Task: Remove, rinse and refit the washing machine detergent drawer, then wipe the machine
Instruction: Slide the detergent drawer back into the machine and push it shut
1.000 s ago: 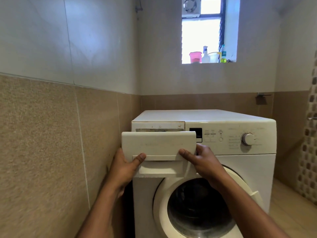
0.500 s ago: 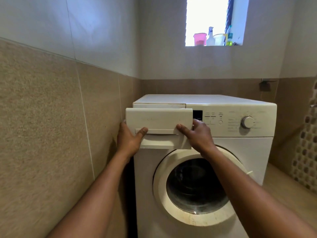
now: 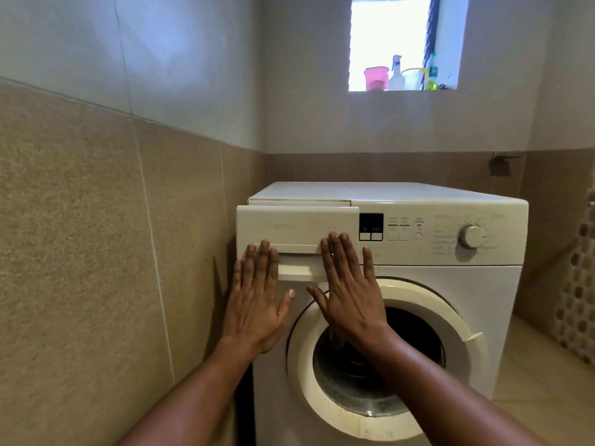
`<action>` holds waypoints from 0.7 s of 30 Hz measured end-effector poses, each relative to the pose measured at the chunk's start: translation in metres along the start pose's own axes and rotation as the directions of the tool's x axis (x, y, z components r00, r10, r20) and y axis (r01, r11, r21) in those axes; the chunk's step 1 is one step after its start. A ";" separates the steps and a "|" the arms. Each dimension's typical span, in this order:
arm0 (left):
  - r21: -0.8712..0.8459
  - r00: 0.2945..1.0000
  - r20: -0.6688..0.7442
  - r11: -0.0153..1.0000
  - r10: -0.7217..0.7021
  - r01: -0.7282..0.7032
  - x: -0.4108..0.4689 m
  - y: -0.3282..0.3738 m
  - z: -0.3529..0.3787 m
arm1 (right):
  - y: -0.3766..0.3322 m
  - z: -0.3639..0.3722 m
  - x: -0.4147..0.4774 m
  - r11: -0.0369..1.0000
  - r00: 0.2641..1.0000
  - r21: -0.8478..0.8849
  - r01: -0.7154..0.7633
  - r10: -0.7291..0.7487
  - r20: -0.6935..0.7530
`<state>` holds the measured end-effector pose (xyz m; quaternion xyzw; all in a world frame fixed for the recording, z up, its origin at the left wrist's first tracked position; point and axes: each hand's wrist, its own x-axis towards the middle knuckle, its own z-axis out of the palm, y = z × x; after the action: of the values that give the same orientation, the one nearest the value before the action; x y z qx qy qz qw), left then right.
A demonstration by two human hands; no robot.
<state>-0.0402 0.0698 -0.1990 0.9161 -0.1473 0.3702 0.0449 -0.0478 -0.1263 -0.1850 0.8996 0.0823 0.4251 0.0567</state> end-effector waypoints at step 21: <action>0.008 0.965 0.262 1.000 -0.003 0.001 0.056 -0.011 0.017 | 0.011 0.047 0.036 0.999 0.993 0.026 -0.027 0.024 0.118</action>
<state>0.0130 0.0635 -0.1723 0.9573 -0.1497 0.2463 0.0220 0.0121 -0.1315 -0.1850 0.9248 0.0733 0.3708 0.0435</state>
